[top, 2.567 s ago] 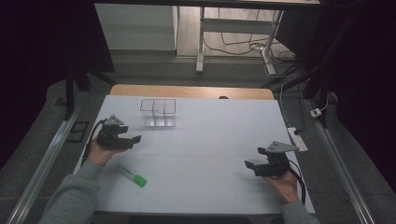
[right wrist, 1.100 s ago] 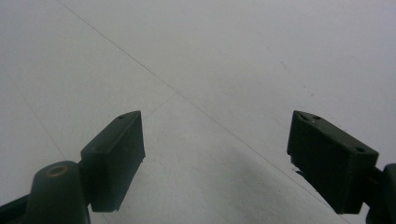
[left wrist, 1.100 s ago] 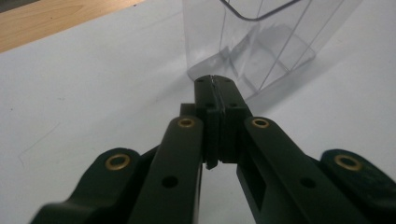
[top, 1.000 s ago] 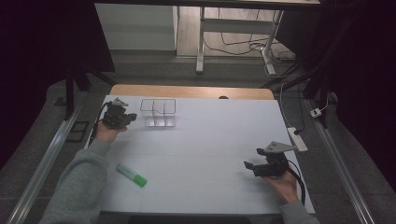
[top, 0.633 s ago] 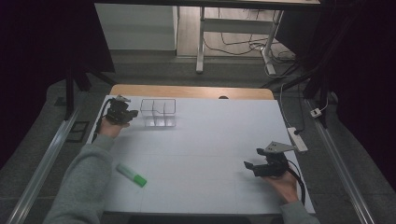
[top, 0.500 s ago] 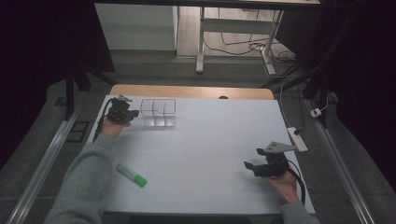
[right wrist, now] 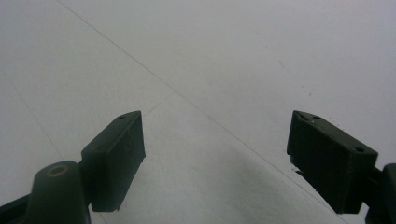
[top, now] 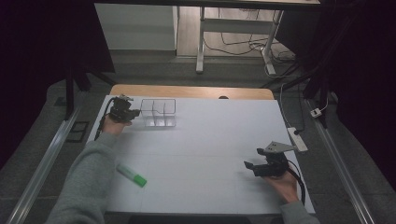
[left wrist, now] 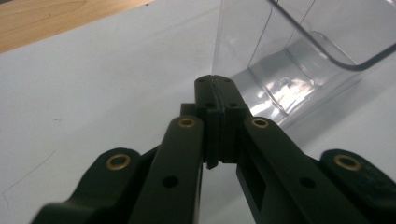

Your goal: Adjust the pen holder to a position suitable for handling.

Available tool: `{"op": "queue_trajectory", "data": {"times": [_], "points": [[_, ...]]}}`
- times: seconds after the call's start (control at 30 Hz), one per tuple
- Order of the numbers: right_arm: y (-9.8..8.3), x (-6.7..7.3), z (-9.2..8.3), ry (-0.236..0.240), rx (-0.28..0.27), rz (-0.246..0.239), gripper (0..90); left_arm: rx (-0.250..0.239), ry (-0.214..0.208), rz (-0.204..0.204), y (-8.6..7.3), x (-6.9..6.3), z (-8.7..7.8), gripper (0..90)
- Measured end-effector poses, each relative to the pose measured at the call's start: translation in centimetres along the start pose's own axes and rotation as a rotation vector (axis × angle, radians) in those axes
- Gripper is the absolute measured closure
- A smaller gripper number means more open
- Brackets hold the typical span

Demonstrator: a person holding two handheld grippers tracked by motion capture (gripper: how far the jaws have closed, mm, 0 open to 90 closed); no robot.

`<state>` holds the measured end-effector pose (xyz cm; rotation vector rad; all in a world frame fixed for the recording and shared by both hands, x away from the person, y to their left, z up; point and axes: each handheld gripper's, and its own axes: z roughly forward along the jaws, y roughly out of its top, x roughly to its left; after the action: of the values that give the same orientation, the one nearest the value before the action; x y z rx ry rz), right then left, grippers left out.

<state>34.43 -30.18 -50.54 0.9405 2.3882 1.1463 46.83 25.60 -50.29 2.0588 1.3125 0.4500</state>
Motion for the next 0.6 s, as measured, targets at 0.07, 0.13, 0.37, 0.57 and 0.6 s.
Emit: {"op": "queue_trajectory", "data": {"times": [0.07,0.13,0.37,0.57,0.6], "points": [[-0.01,-0.01,0.02,0.0,0.002,0.0,18.4,0.003,-0.003,0.003,0.08,-0.12,0.27,88.7],[-0.01,0.0,0.03,0.0,0.003,0.0,18.4,0.003,-0.004,0.003,0.12,-0.19,0.35,88.7],[-0.01,0.0,0.03,-0.001,0.004,0.001,18.4,0.014,0.013,0.031,0.57,-0.66,0.47,88.7],[-0.01,-0.01,0.08,-0.001,0.005,0.001,18.5,0.023,0.022,0.04,0.7,-0.73,0.45,88.8],[-0.01,-0.01,0.08,-0.001,0.005,0.001,18.5,0.023,0.022,0.04,0.7,-0.73,0.45,88.8]]}}
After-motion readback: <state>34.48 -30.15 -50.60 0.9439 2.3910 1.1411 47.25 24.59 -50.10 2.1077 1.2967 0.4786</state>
